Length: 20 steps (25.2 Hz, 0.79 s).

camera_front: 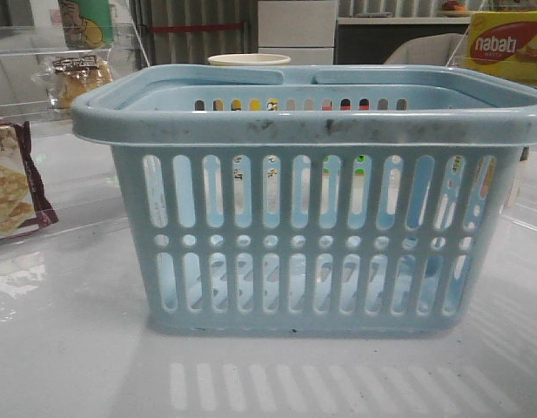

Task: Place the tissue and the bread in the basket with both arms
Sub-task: 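Reach the right gripper down and grasp the small black packet on the shelf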

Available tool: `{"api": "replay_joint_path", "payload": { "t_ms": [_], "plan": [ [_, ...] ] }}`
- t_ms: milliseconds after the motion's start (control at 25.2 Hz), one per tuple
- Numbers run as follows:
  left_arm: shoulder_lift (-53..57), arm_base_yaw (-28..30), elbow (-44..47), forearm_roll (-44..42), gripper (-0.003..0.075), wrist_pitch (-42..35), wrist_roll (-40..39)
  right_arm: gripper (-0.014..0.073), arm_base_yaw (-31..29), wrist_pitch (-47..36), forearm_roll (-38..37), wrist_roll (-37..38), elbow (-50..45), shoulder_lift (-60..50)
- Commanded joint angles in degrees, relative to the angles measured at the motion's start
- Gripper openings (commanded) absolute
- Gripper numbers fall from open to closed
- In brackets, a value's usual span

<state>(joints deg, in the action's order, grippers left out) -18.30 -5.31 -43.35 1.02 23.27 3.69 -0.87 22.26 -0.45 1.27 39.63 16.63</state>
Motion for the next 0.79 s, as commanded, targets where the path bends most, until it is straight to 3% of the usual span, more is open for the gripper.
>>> {"api": "replay_joint_path", "payload": {
  "t_ms": [0,238,754],
  "plan": [
    [-5.6,0.2,-3.9,0.6,0.0097,2.1,-0.4,0.0069,0.0,2.8,-0.2,0.2,3.1,5.3],
    [-12.1,0.2,-3.4,0.8,0.0097,13.2,-0.4,0.0069,0.0,12.8,-0.2,0.2,3.0,12.1],
    [-25.9,0.2,-2.0,0.9,0.0099,13.1,-0.2,0.0072,0.0,18.4,-0.2,0.2,3.0,25.6]
  ]
}}
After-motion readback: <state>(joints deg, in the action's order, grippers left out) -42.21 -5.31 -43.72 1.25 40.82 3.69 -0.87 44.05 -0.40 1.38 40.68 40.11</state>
